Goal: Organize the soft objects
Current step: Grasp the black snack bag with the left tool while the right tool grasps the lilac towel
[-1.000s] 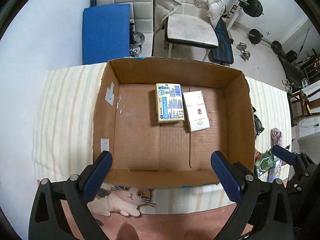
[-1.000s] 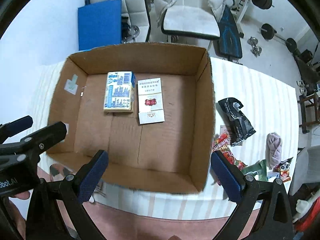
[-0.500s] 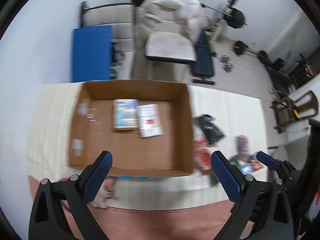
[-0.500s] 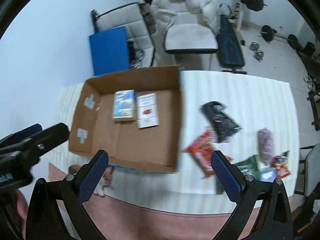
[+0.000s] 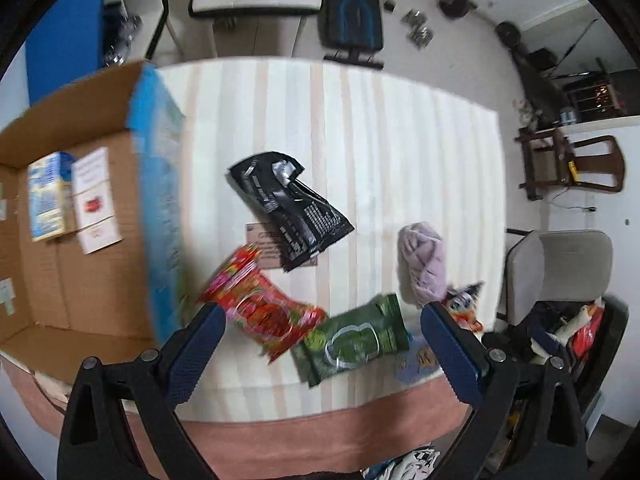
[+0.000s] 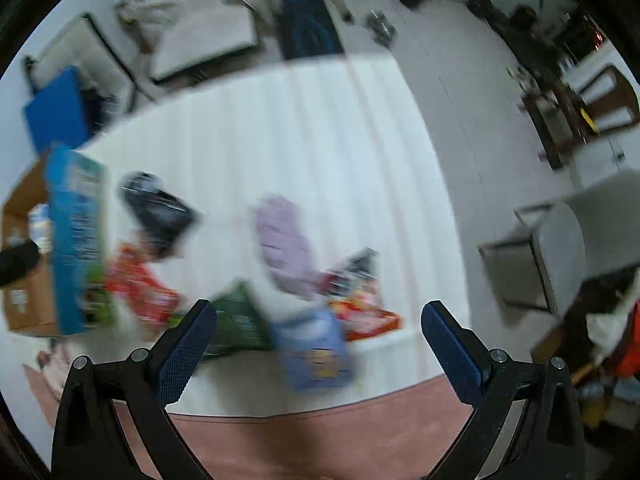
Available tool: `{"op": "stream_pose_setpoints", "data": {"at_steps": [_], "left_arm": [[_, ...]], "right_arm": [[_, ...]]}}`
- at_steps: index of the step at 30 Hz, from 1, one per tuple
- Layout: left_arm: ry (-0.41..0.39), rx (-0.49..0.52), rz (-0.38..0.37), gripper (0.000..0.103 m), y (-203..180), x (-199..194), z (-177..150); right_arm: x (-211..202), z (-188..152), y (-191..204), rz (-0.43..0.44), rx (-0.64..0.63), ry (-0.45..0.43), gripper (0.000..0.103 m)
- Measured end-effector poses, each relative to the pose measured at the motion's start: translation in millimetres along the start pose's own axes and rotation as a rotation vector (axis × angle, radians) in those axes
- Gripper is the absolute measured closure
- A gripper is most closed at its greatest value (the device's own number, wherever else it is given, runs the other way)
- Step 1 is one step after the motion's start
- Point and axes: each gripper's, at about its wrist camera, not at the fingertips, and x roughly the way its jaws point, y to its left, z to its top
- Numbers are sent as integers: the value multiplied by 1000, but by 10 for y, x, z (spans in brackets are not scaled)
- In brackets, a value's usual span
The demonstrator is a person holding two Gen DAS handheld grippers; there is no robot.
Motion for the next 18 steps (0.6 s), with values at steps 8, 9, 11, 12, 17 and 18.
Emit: {"op": "stream_pose_setpoints", "data": {"at_steps": [8, 9, 11, 12, 17, 18], "left_arm": [[131, -115, 62, 3, 196, 762, 433], [141, -135, 60, 3, 228, 820, 481], [165, -174, 62, 3, 298, 960, 583], [173, -183, 65, 3, 315, 1009, 616], [204, -180, 119, 3, 328, 1225, 732], [211, -176, 124, 4, 322, 1256, 736]], "right_arm": [[587, 191, 211, 108, -50, 82, 0], [653, 262, 280, 104, -62, 93, 0], [774, 368, 392, 100, -85, 114, 2], [821, 400, 430, 99, -91, 122, 4], [1054, 512, 538, 85, -111, 172, 10], [1083, 518, 541, 88, -107, 180, 11]]}}
